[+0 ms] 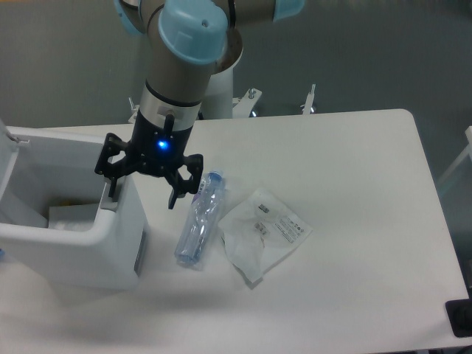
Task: Open the trash can
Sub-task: 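Press the lid handle so the trash can lid flips open, then lift the gripper away from the opened trash can toward the water bottle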
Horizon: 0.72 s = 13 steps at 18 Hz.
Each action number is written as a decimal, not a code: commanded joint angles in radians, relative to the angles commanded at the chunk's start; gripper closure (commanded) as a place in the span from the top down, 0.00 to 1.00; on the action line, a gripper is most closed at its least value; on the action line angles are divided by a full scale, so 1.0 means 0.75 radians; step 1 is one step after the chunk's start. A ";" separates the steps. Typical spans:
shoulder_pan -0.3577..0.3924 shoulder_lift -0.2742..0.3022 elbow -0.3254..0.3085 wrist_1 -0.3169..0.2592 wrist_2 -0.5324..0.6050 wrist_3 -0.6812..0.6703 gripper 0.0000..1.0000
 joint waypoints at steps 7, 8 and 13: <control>0.129 -0.006 0.000 0.096 0.006 0.075 1.00; 0.153 -0.006 0.004 0.108 0.006 0.100 1.00; 0.266 -0.031 -0.010 0.159 0.186 0.270 1.00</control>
